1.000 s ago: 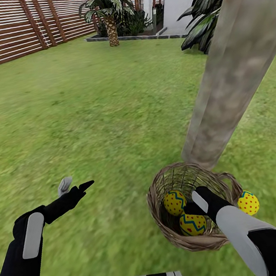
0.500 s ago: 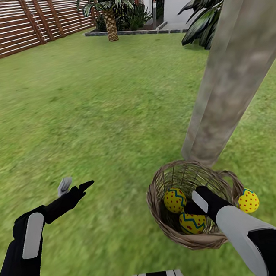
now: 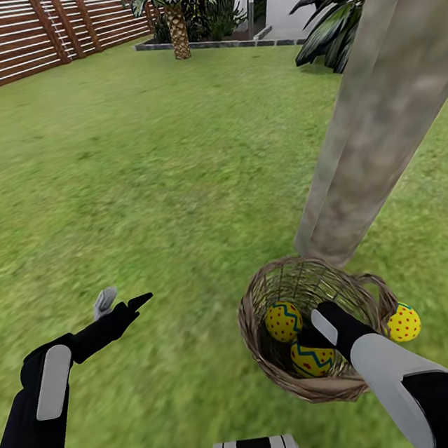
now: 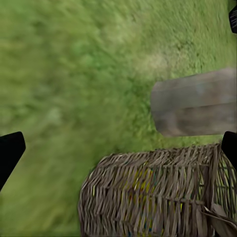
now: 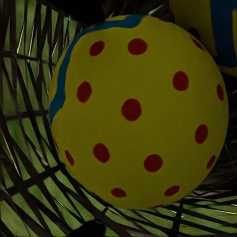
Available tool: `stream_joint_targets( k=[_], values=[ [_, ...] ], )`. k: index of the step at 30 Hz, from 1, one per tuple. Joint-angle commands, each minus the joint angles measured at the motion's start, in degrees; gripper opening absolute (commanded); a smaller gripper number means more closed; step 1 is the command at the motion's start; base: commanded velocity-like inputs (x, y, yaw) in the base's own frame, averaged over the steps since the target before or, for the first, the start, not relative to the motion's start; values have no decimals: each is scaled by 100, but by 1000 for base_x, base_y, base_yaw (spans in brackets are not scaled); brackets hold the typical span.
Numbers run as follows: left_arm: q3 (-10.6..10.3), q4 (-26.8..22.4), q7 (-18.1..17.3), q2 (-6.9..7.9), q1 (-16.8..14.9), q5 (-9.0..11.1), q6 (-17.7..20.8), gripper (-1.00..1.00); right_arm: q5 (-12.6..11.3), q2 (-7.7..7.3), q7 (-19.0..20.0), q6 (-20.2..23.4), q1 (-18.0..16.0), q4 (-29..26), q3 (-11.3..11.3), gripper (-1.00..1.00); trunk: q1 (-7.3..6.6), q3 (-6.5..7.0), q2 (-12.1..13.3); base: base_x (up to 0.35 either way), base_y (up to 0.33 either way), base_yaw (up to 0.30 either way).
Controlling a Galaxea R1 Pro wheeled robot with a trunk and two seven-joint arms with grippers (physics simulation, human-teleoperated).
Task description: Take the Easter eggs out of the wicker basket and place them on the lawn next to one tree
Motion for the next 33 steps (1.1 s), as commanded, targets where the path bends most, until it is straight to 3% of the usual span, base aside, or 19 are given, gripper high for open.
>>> stream_joint_targets(
  k=[1, 21, 33],
  values=[
    [10, -1, -44, -1, -4, -33, 28, 100, -57, -5, -14, 14, -1, -12, 13, 100, -1, -6, -2, 0, 0, 0],
    [10, 7, -44, -10, -4, -33, 28, 100, -29, 0, 14, -36, -1, -24, 58, 100, 7, -75, -6, 0, 0, 0],
    [8, 8, -44, -10, -4, -33, 28, 100, -19, 0, 127, -37, -1, -24, 75, 100, 27, -252, -16, 0, 0, 0]
  ],
)
